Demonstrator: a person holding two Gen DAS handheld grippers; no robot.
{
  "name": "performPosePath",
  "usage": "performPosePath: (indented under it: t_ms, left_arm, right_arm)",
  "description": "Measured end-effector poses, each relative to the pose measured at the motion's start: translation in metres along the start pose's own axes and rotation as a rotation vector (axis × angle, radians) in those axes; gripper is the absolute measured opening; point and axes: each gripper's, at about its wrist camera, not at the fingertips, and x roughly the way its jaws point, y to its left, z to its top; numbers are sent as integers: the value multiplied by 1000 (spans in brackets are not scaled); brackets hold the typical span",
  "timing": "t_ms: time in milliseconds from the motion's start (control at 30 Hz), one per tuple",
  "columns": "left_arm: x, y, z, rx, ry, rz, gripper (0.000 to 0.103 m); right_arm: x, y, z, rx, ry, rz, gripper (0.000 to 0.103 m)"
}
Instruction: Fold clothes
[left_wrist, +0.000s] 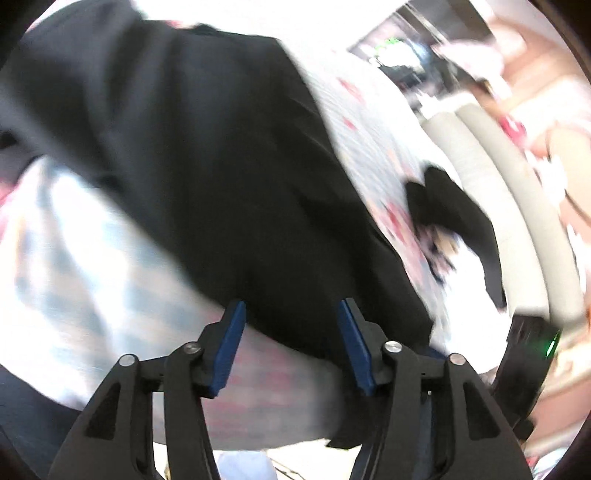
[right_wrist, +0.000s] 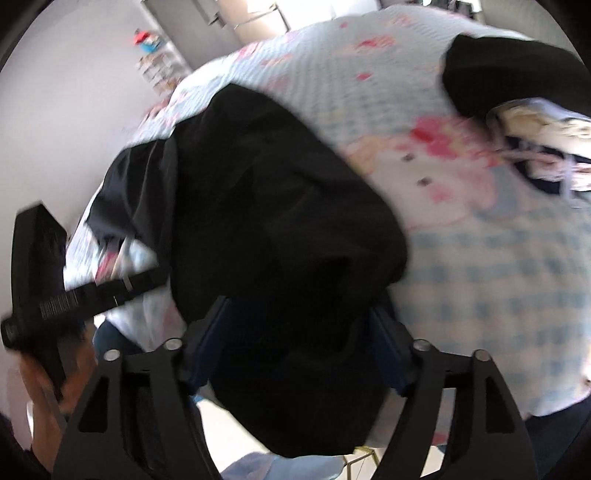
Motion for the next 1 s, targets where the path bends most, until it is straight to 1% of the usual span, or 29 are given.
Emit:
performPosePath:
  t_ms: [33,100,133,167,200,233,267,300,333,367,400,433,467,500,533,567,633,667,700,767,800,833,867,900,967,1000]
  left_arm:
    - [0,10,3,-27,-2,11,60]
    - [9,21,8,-55,18,26,65]
    - [14,26,10,-66,30,33,70]
    - [23,31,12,-73,59,28,76]
    - [28,33,15,-74,72,22,76]
    - [32,35,18,-75,77,18,76]
    - [35,37,22,-76,82,13,76]
    - [38,34,26,-73,76,2,76]
    - [42,30,30,-70,66,-11,76]
    - [45,27,35,-67,55,-25,75]
    - [49,21,37,-44,53,-4,72]
    - [54,14,39,-15,53,30,53]
    - [59,7,41,15,54,64,30]
    - [60,2,40,48,56,113,21]
    - [56,-2,36,74,46,129,14]
    - [50,-6,31,97,31,130,10]
    - [32,-12,21,125,-3,95,7]
    - [20,-12,15,121,-16,68,7]
    - [7,-10,8,114,-31,39,6]
    - [-21,1,-7,79,-65,-9,6]
    - [-36,8,-15,59,-82,-32,6]
    - [-48,16,-22,34,-94,-42,6]
    - [-58,25,-28,6,-104,-47,5]
    - [-68,34,-34,-16,-113,-39,5]
    - [-81,44,-42,-37,-132,-5,5]
    - [-84,45,-45,-43,-139,12,5]
  right_arm:
    - [7,3,-2,-8,24,3,86]
    - [25,8,-6,-30,52,-29,86]
    - [28,11,-9,-48,55,-51,81]
    - [31,15,-12,-79,49,-100,73]
    - [34,18,-15,-112,43,-154,53]
    - [36,20,-17,-142,42,-199,43]
    - [38,22,-19,-170,43,-243,40]
    - [37,22,-19,-178,38,-258,35]
    - [35,20,-18,-162,33,-254,32]
    - [32,17,-17,-143,28,-247,32]
    - [29,13,-15,-124,24,-240,32]
    - [27,10,-14,-102,24,-229,33]
    - [23,6,-13,-75,23,-207,35]
    - [20,2,-11,-47,22,-185,42]
    - [16,-1,-10,-20,21,-162,54]
    - [13,-4,-8,-8,15,-148,59]
    - [7,-5,-7,-7,2,-161,63]
    - [4,-6,-6,-10,1,-177,65]
    - [2,-7,-5,-10,2,-185,72]
    - [-1,-4,-3,-19,-7,-167,73]
    - [1,-1,-5,-34,-4,-160,76]
    - [4,2,-7,-51,1,-154,81]
    - [6,5,-9,-69,6,-147,83]
    - [11,3,-10,-72,15,-178,83]
    - [20,-3,-14,-75,35,-251,78]
    - [25,-6,-16,-76,45,-288,73]
